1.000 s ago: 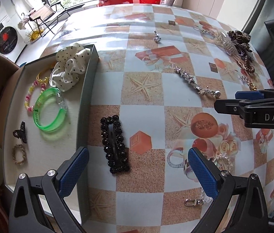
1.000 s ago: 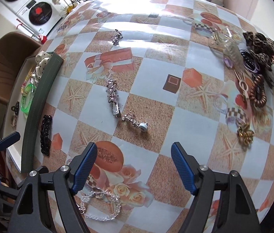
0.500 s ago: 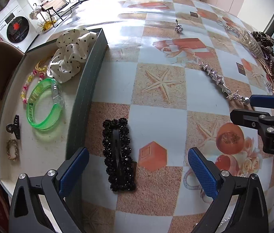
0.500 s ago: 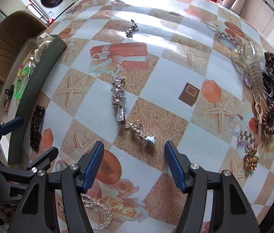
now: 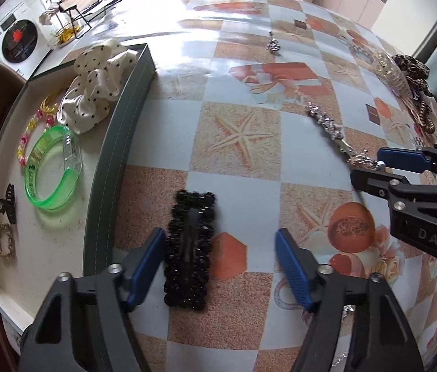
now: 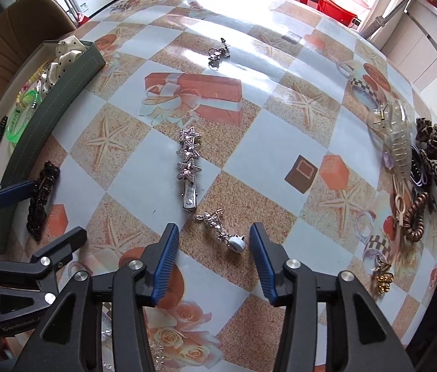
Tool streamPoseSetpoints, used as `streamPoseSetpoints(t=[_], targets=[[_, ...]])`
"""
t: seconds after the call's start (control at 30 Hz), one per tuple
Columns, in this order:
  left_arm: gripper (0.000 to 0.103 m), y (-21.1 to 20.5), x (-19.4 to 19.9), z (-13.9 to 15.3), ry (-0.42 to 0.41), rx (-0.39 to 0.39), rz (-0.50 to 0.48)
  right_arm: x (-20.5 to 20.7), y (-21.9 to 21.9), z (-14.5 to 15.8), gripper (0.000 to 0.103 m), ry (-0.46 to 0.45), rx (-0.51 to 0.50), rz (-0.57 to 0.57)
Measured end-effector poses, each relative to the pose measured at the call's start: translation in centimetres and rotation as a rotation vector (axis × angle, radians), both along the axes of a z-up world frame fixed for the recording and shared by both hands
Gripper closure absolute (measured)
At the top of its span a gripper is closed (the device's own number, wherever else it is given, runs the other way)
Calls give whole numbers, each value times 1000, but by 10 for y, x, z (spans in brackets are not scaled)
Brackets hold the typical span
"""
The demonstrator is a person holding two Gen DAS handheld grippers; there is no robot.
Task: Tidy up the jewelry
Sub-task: 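Grasp the black rhinestone hair clip with the left gripper while the right grasps the silver charm, then carry hair clip and silver charm into the tray while both grippers open to release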
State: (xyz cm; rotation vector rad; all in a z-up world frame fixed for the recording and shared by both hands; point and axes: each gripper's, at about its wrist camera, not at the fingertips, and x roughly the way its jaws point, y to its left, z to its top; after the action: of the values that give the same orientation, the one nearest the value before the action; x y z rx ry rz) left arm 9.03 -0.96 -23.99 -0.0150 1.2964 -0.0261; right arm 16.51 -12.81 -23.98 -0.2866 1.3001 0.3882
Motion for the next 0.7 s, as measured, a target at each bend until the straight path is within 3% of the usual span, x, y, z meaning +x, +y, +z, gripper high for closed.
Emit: streamPoseSetpoints(t=[0.17, 0.23, 0.27, 0.4, 0.7], targets=[[51, -2, -1, 4, -2, -2, -2, 1, -3, 1, 70, 0, -4, -28], [65, -3, -1, 4, -4, -2, -9, 0, -3, 1, 74, -4, -8, -26], [67, -4, -1, 5, -4, -5, -16, -2, -2, 1, 76, -6, -8, -26], [68, 5, 1, 6, -2, -25, -30, -8, 0, 2, 91, -11, -7, -36], [68, 10, -7, 17, -7, -76, -45, -17, -24, 9, 91, 57, 123, -182]])
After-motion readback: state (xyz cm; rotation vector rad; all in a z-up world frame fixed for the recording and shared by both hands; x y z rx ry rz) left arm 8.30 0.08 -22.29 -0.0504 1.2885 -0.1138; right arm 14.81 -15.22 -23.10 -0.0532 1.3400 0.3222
